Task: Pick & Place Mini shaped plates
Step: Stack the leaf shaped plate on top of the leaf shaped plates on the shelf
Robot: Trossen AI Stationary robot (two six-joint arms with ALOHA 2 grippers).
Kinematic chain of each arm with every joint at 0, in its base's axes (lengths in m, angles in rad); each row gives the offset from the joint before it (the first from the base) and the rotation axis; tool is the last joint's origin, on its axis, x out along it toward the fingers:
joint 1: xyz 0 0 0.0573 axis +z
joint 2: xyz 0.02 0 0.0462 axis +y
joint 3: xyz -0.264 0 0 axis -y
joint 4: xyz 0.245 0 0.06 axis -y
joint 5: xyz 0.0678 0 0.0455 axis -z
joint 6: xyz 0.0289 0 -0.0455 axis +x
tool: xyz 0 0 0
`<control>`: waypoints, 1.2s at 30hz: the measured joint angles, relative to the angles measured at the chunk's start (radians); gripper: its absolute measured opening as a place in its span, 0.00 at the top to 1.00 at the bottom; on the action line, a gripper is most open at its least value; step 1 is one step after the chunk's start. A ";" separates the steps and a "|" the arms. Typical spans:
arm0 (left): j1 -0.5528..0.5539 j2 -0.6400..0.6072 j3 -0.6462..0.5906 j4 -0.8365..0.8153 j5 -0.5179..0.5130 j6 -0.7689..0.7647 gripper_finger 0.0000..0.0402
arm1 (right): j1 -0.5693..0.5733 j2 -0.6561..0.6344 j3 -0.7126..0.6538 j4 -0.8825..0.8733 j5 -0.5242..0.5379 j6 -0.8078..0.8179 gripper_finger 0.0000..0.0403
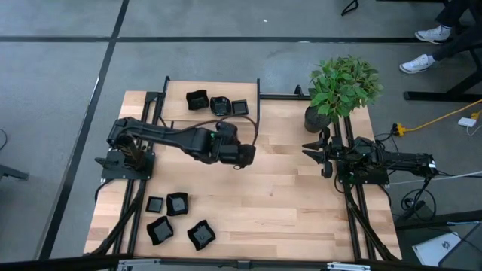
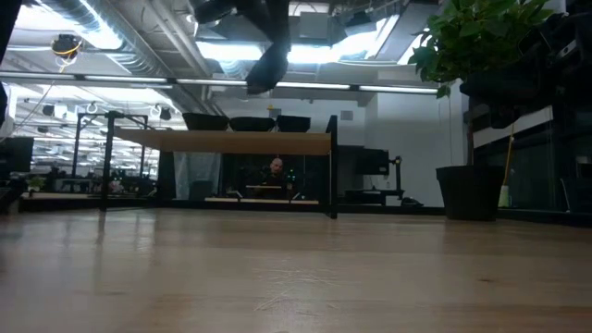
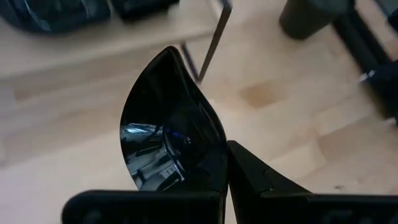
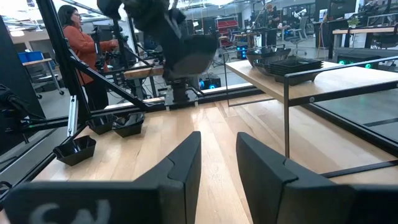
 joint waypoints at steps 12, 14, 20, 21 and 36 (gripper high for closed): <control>0.000 0.000 0.144 -0.004 -0.231 0.384 0.99 | 0.000 0.000 0.000 0.000 0.000 0.000 0.74; 0.001 0.000 0.163 -0.004 -0.284 0.458 0.99 | 0.000 0.000 0.000 0.000 0.000 0.000 0.74; 0.035 0.000 0.207 -0.006 -0.346 0.688 0.99 | 0.000 0.000 0.000 0.000 0.000 0.000 0.74; 0.042 0.000 0.214 -0.005 -0.347 0.726 0.99 | 0.000 0.000 0.000 0.000 0.000 0.000 0.74; 0.183 0.000 0.219 -0.026 -0.146 1.210 0.99 | 0.000 0.000 0.000 0.000 0.000 0.000 0.74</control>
